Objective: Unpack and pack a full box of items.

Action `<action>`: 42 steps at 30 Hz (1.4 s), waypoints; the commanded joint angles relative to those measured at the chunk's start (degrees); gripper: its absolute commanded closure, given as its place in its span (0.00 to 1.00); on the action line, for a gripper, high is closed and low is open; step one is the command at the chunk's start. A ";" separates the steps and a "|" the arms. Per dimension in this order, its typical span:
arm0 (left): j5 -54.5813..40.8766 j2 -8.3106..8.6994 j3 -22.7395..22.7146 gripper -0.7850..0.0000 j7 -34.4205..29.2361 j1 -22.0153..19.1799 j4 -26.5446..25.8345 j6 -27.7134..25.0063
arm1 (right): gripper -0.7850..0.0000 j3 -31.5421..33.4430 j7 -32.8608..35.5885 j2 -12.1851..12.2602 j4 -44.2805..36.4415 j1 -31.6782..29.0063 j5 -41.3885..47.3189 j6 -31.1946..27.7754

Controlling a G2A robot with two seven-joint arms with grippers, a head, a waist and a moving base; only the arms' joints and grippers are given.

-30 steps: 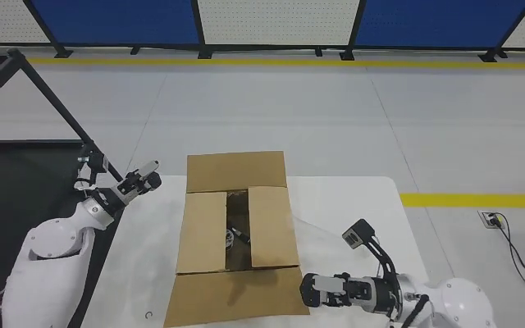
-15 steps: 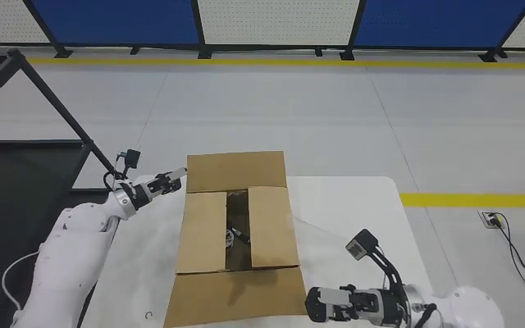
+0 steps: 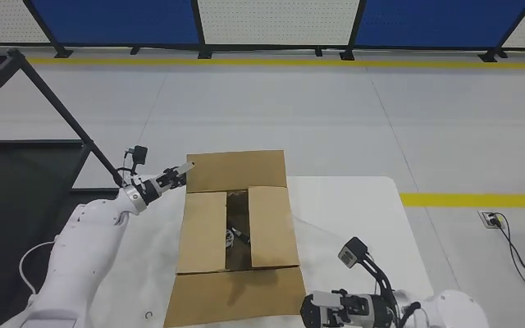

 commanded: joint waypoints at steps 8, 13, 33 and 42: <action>-3.79 0.20 -1.11 0.00 -4.04 -0.22 1.18 -3.80 | 0.00 2.81 -2.59 0.93 -1.94 -1.82 1.00 -1.51; -5.45 1.00 -1.85 0.00 -3.91 0.49 -0.39 -6.09 | 0.00 5.33 -2.67 1.80 -2.76 -3.81 -0.97 1.62; -16.04 8.55 1.34 0.00 -2.71 11.72 -24.70 -7.30 | 0.00 -2.96 1.95 3.97 3.18 1.14 -6.83 8.75; -19.19 12.85 4.22 0.00 -2.07 15.52 -32.99 -7.94 | 0.00 -7.86 0.12 3.77 3.24 5.13 -2.66 0.74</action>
